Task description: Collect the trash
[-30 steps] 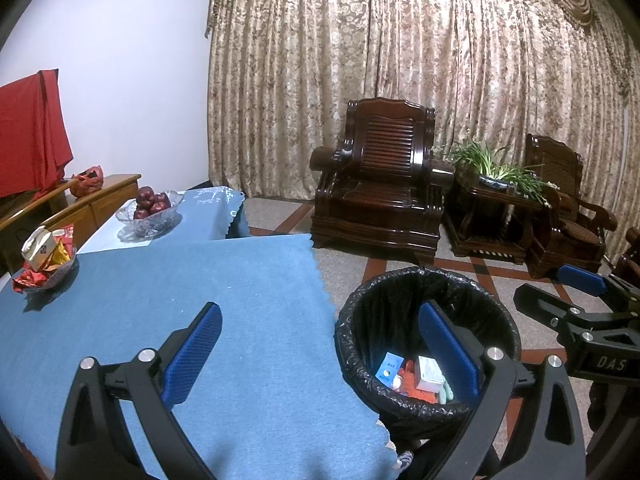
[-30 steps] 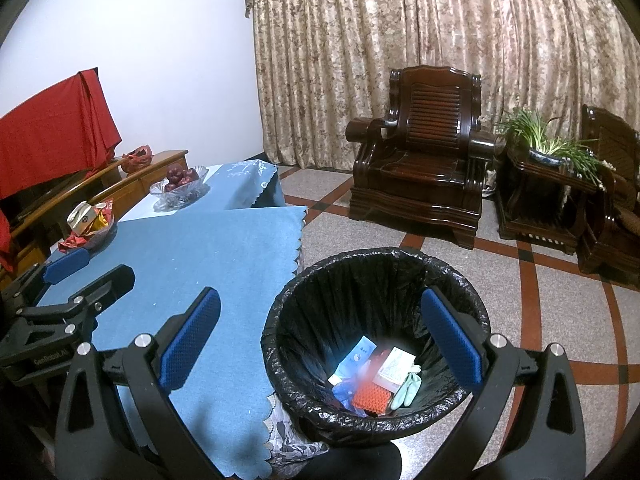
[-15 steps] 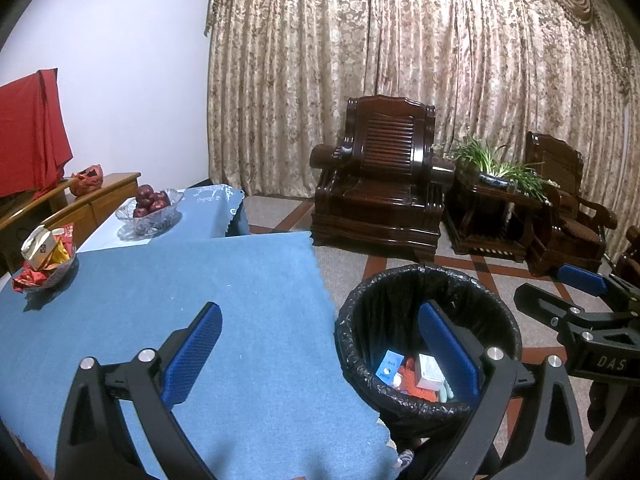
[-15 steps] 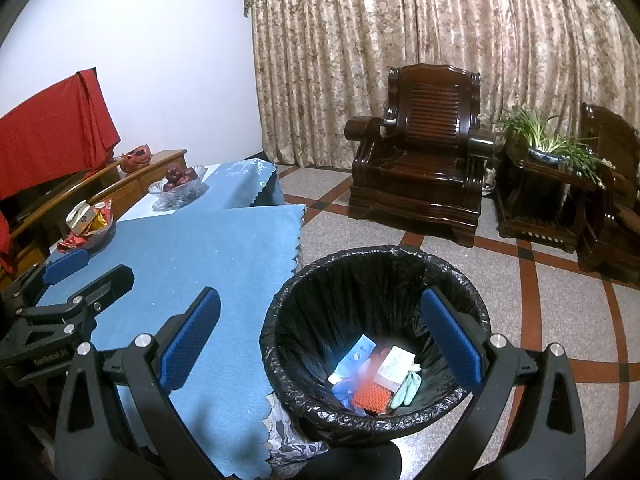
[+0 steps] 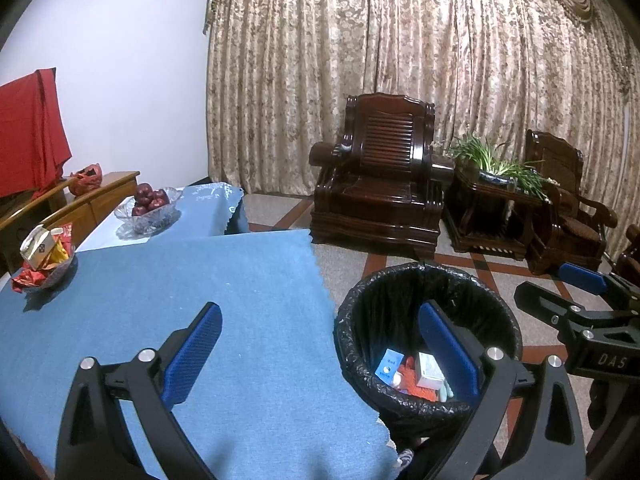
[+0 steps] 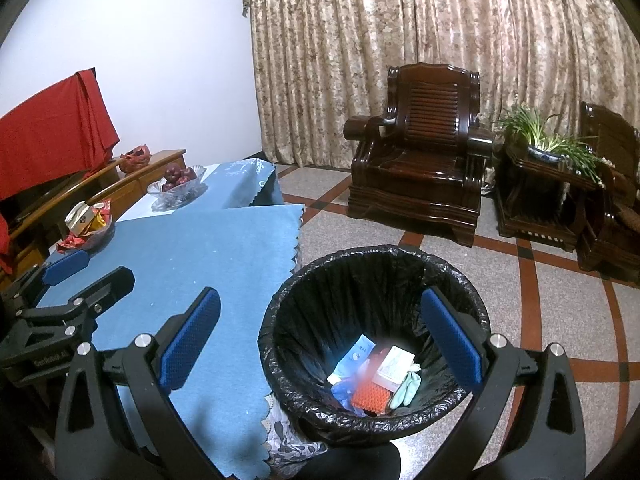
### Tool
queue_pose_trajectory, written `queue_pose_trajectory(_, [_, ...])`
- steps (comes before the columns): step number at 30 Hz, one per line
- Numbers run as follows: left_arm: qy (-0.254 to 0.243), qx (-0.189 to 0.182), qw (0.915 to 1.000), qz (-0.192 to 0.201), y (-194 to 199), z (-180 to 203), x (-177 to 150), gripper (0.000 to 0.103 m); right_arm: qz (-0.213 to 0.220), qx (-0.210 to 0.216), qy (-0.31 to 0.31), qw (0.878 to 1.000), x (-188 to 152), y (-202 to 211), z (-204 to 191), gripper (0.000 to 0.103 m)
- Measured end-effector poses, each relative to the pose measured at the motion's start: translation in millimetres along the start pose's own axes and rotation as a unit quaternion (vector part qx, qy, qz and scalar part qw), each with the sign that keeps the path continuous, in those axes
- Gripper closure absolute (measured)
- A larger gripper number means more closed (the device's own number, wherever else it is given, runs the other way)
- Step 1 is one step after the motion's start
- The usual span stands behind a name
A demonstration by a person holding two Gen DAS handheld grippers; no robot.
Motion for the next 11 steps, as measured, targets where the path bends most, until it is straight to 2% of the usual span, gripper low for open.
queue_pose_trajectory(11, [-0.003, 0.002, 1.0000, -0.006, -4.0, 0.1, -8.9, 0.006, -0.001, 0.001, 0.000, 1.000, -0.2, -1.4, -1.1, 0.005])
Point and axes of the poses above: each gripper's, at about its wrist camera, not at the fingertips, and y roughly against the way its jaws point, z to its right, x to its top, the point moved 4 cm from there along -y, roughly the way its jaws point, and after that the axes turned 4 degrees about -z, right-handed, at the moved point
